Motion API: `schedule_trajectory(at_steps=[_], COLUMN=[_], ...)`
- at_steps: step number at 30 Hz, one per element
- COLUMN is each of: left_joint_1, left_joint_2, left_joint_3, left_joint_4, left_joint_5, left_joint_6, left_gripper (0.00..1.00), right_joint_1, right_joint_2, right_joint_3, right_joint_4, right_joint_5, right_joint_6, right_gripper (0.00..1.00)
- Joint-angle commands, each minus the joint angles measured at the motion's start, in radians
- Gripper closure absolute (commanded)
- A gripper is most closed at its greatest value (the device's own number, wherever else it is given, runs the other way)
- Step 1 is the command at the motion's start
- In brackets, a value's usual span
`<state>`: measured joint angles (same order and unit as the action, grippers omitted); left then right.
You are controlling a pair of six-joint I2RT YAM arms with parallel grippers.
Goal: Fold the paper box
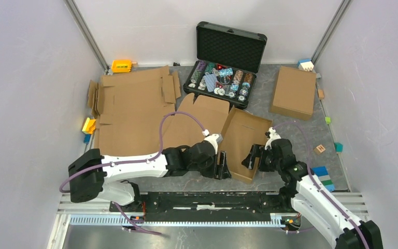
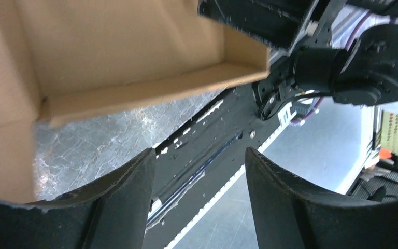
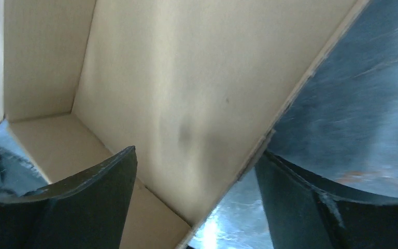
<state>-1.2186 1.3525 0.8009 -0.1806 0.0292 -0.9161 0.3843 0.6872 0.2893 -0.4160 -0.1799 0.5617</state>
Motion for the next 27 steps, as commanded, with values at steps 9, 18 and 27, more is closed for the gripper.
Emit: schedule_trajectory(at_steps=[9, 18, 27], left_joint_1=[0.067, 0.068, 0.068], left_joint_2=[-0.131, -0.184, -0.226], left_joint_3=[-0.075, -0.177, -0.279], left_joint_4=[-0.108, -0.114, -0.084], left_joint_5=[-0.004, -0.193, -0.312], left_joint_6=[-0.062, -0.271, -0.574], left_gripper=[0.24, 0.10, 0.22], right_joint_1=[0.077, 0.331, 0.632], right_joint_2=[-0.166, -0.045, 0.124], right_joint_3=[-0.199, -0.149, -0.083], right_joint_4=[0.275, 0.319, 0.401], right_joint_5=[-0.220, -0.141, -0.020], right_joint_6=[0.377, 0.389, 0.410], right_gripper=[0.14, 0.12, 0.09])
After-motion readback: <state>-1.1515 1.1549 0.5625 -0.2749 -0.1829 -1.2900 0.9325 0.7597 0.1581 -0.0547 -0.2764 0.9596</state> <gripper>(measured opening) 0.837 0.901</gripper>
